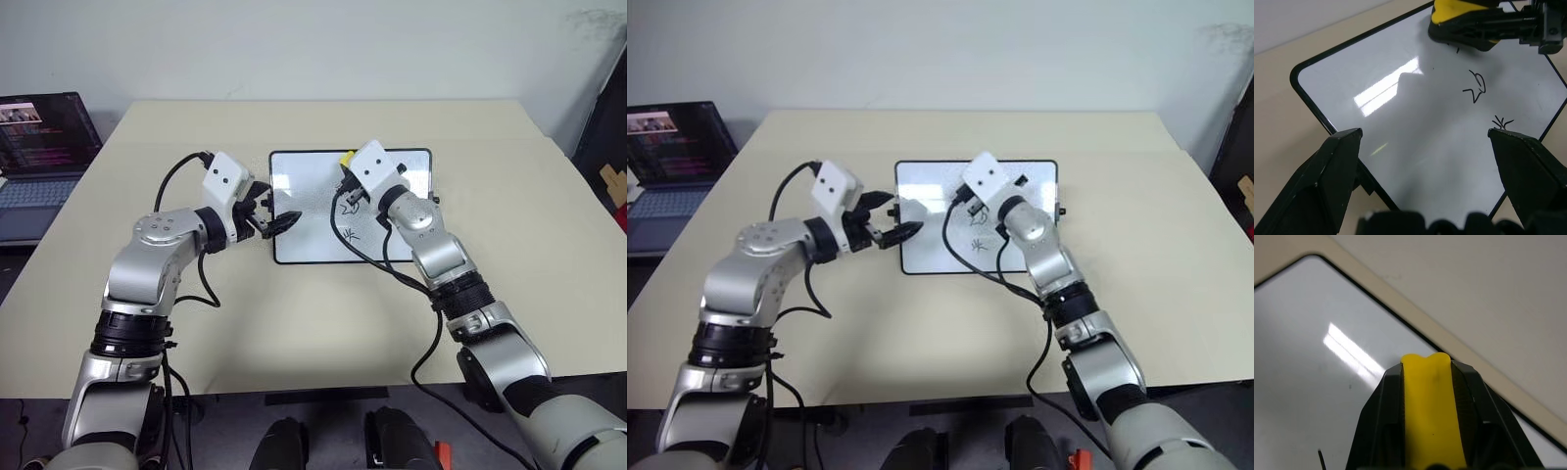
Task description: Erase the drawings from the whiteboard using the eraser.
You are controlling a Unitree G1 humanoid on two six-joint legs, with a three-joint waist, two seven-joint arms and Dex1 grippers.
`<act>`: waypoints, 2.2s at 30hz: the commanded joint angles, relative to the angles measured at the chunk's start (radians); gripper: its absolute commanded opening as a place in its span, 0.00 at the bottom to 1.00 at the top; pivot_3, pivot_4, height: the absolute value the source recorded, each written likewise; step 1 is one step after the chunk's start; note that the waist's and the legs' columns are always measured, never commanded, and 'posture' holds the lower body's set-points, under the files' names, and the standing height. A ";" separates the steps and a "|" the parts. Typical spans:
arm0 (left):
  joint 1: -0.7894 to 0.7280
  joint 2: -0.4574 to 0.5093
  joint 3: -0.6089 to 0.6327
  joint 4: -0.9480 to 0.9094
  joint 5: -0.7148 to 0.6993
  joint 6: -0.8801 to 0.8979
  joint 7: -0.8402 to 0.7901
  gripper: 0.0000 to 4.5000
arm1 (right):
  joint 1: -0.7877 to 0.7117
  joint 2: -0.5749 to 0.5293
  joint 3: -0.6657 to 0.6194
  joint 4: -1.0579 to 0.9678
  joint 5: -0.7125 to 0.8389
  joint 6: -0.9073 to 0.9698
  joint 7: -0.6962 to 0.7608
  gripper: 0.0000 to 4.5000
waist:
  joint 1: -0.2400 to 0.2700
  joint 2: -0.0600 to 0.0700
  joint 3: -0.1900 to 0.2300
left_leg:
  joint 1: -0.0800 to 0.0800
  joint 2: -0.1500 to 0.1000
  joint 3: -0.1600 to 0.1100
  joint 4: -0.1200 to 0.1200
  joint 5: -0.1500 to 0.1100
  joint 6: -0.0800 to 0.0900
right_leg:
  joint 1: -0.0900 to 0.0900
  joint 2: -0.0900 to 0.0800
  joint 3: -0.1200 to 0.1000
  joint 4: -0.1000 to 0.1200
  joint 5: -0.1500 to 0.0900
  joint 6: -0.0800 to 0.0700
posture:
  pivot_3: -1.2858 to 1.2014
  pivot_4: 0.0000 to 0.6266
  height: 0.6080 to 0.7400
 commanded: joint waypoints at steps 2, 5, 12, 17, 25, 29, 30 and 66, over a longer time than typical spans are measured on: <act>-0.006 0.009 0.021 -0.047 -0.006 -0.003 0.000 1.00 | 0.047 -0.034 0.023 0.009 -0.029 0.036 0.037 0.22 | 0.001 0.000 0.000 | 0.000 0.000 0.000 0.000 0.000 0.000 | 0.001 0.000 0.000 0.000 0.000 0.000 | 0.52 0.24 1.00; -0.007 0.009 0.023 -0.047 -0.006 -0.003 0.001 1.00 | 0.090 -0.046 0.016 -0.012 -0.019 0.071 0.054 0.22 | 0.002 0.000 -0.001 | 0.003 -0.001 0.000 0.001 -0.001 0.002 | 0.003 0.000 0.000 0.001 0.000 0.000 | 0.52 0.24 1.00; -0.008 0.007 0.020 -0.050 -0.008 -0.001 -0.001 1.00 | 0.150 -0.041 -0.006 -0.048 0.013 0.127 0.074 0.22 | 0.003 -0.001 -0.001 | 0.016 -0.001 -0.001 0.000 -0.002 0.004 | 0.017 0.001 -0.001 0.002 0.001 0.000 | 0.52 0.24 1.00; -0.009 0.007 0.018 -0.047 -0.005 -0.005 -0.002 1.00 | 0.145 -0.030 -0.012 -0.061 0.024 0.142 0.079 0.22 | 0.002 -0.001 -0.001 | 0.020 0.000 -0.001 0.001 -0.002 0.005 | 0.020 0.005 0.000 0.002 0.001 0.000 | 0.52 0.24 1.00; 0.004 0.006 0.024 -0.046 -0.003 -0.011 0.003 1.00 | 0.143 0.024 -0.140 -0.245 0.211 0.158 0.118 0.22 | 0.003 0.000 0.000 | 0.019 0.000 -0.001 0.000 -0.002 0.004 | 0.018 0.005 0.000 0.002 0.001 0.000 | 0.52 0.24 1.00; 0.013 0.009 0.039 -0.046 -0.010 -0.012 0.007 1.00 | 0.184 -0.002 -0.187 -0.413 0.308 0.260 0.175 0.22 | 0.004 0.000 0.000 | 0.012 0.001 -0.002 0.000 -0.002 0.004 | 0.012 0.004 0.000 0.000 0.001 0.000 | 0.52 0.24 1.00; 0.018 0.009 0.044 -0.048 -0.013 -0.012 0.007 1.00 | 0.204 -0.014 -0.192 -0.463 0.337 0.285 0.202 0.22 | 0.004 0.000 0.000 | 0.010 0.001 -0.002 0.000 -0.002 0.004 | 0.011 0.002 0.000 0.000 0.000 0.000 | 0.52 0.24 1.00; 0.155 0.027 0.042 -0.158 -0.020 0.031 0.016 1.00 | 0.096 -0.053 0.051 -0.191 0.033 -0.006 0.085 0.22 | 0.004 -0.001 0.000 | 0.001 -0.001 -0.001 0.001 0.000 0.000 | 0.002 0.000 -0.001 0.000 0.000 0.000 | 0.52 0.24 1.00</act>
